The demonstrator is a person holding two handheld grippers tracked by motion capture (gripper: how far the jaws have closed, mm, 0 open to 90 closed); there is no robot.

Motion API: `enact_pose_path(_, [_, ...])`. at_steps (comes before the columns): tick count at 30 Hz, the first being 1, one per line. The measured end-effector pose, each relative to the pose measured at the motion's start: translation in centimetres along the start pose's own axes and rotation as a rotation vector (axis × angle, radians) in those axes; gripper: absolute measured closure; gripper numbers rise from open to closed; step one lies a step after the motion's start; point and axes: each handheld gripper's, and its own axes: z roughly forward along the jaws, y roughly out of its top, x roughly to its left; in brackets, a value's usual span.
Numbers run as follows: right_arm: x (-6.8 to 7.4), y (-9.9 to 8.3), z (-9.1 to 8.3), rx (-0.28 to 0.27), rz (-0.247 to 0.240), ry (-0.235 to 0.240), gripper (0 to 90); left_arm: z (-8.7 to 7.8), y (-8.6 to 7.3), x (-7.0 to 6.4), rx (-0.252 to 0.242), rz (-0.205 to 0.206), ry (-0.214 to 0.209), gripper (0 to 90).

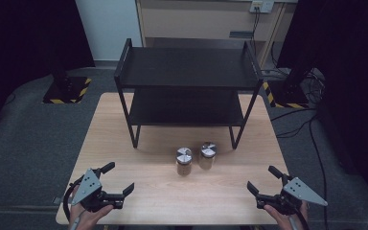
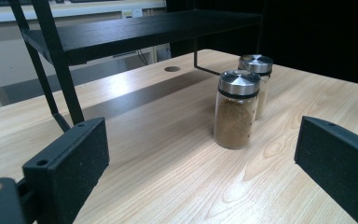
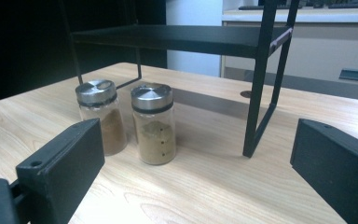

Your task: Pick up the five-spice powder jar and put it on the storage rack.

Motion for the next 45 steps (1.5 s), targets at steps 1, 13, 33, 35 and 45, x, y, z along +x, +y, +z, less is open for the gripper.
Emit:
enact_pose_path(1, [0.0, 0.0, 0.0, 0.0, 0.0, 0.0, 3.3, 0.0, 0.0, 0.0, 0.0, 0.0, 0.0, 1.3])
enact_pose_path(13, [0.0, 0.0, 0.3, -0.004, 0.0, 0.026, 3.6, 0.0, -0.1, -0.1, -0.013, -0.022, 0.002, 1.2])
enact_pose_path(33, [-0.3, 0.0, 0.1, -0.01, 0.011, 0.044, 2.8, 0.3, 1.0, 0.2, 0.015, -0.041, -0.028, 1.1])
enact_pose_path(35, [-0.4, -0.1, 0.2, -0.01, 0.012, 0.049, 2.5, 0.4, 1.5, 0.2, 0.015, -0.036, -0.039, 0.9])
enact_pose_path(45, [-0.6, -0.3, 0.3, -0.024, 0.029, 0.064, 1.2, 0.2, 3.8, 1.2, 0.03, -0.033, -0.083, 0.9])
